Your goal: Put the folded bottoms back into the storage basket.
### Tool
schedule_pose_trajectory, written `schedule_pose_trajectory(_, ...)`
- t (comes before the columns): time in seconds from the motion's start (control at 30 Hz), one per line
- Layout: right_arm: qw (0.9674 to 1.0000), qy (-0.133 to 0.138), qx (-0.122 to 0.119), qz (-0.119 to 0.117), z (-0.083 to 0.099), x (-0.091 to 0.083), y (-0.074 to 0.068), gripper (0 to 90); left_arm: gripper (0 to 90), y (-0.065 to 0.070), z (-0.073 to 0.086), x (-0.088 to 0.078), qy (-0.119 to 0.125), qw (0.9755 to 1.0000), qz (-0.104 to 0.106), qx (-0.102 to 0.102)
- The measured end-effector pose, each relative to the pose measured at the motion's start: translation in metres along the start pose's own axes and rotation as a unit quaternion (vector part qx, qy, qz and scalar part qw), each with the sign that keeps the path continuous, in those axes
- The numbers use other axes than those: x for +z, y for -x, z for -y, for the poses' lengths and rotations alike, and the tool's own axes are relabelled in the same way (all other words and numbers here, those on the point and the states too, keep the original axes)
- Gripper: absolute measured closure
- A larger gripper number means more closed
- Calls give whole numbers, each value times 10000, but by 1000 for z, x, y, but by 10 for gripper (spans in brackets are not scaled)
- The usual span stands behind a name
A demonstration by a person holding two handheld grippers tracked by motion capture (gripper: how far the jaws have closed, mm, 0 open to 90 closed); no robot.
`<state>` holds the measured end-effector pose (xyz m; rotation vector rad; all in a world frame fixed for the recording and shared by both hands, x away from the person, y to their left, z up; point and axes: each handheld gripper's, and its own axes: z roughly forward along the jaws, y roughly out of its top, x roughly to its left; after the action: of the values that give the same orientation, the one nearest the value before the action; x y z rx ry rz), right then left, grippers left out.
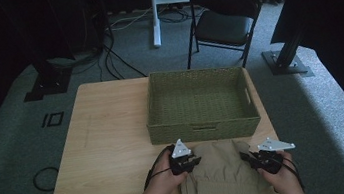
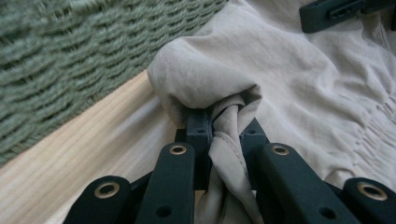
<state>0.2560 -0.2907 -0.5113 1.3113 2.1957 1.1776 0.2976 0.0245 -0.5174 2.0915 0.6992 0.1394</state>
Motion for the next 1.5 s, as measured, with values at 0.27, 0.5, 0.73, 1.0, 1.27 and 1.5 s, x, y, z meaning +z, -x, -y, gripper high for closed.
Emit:
schedule_pose_trajectory(0.27,9996,202,-74,-201,-14,-10,-8,823,819,-3,-8,-19,200,9998,-12,30)
schedule_pose_trajectory(0.5,9985,409,-127,-336,-28,-18,-14,824,819,-3,-19,-37,381,9992,-78,63)
schedule_pose_trajectory(0.73,9966,697,-179,-411,-51,-31,-14,824,819,-8,-38,-59,689,9975,-82,97)
schedule_pose_trajectory(1.0,9937,988,-273,-461,-81,-40,-15,824,819,-12,-63,-80,942,9950,-95,313)
schedule_pose_trajectory(1.27,9915,1165,-372,-446,-109,-45,-13,823,819,-22,-91,-93,1082,9927,-242,467)
schedule_pose_trajectory(1.5,9900,1279,-437,-409,-137,-46,-8,823,819,-36,-114,-100,1216,9908,-358,474)
